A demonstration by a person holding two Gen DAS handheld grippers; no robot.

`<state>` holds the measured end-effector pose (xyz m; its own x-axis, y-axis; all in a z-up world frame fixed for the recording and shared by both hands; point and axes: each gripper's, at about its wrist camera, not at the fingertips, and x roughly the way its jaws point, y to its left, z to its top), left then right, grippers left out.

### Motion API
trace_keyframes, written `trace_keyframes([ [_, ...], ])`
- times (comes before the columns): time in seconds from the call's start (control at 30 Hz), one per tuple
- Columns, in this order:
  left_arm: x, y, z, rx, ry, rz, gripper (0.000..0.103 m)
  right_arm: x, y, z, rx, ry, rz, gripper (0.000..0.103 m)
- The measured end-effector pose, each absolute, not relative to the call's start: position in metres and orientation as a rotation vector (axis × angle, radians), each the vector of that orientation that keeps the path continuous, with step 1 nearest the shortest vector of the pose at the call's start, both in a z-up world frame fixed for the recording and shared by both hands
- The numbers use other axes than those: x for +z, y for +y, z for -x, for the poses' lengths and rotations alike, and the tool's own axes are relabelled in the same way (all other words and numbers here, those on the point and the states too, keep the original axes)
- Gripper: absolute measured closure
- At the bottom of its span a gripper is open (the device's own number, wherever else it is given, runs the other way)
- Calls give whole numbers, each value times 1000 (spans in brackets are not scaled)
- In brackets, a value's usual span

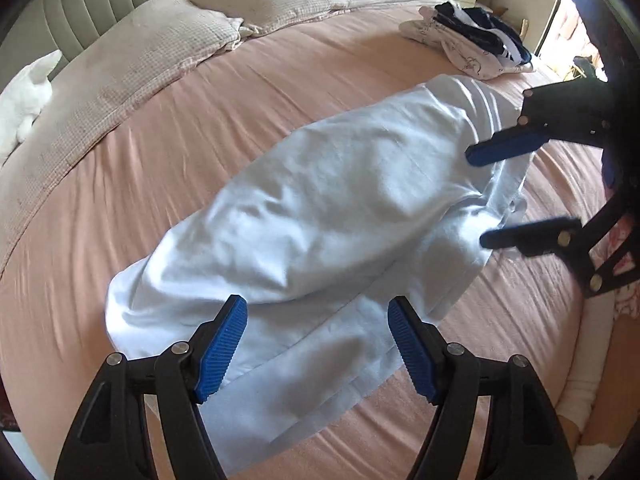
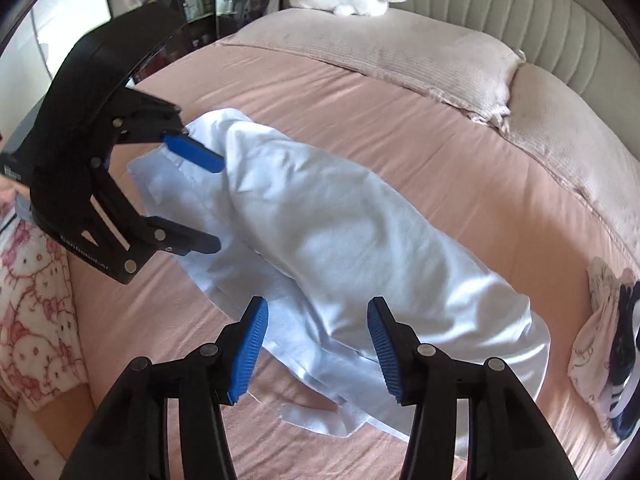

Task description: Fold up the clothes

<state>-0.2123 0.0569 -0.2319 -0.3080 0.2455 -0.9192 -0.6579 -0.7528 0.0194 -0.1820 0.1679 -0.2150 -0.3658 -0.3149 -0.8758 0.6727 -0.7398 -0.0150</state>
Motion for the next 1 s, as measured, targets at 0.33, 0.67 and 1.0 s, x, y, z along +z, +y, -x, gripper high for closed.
trace_keyframes([
  [0.33, -239, 85, 176, 1994, 664, 1270, 46, -233, 162, 167, -2022, 474, -1310, 52],
  [0.67, -235, 74, 185, 1996, 463, 1350, 93, -227, 179, 178, -2063, 320, -1358, 52],
  [1.0, -231, 79, 146, 1842, 483, 1338, 93, -217, 192, 190, -2132, 229, -1360, 51],
])
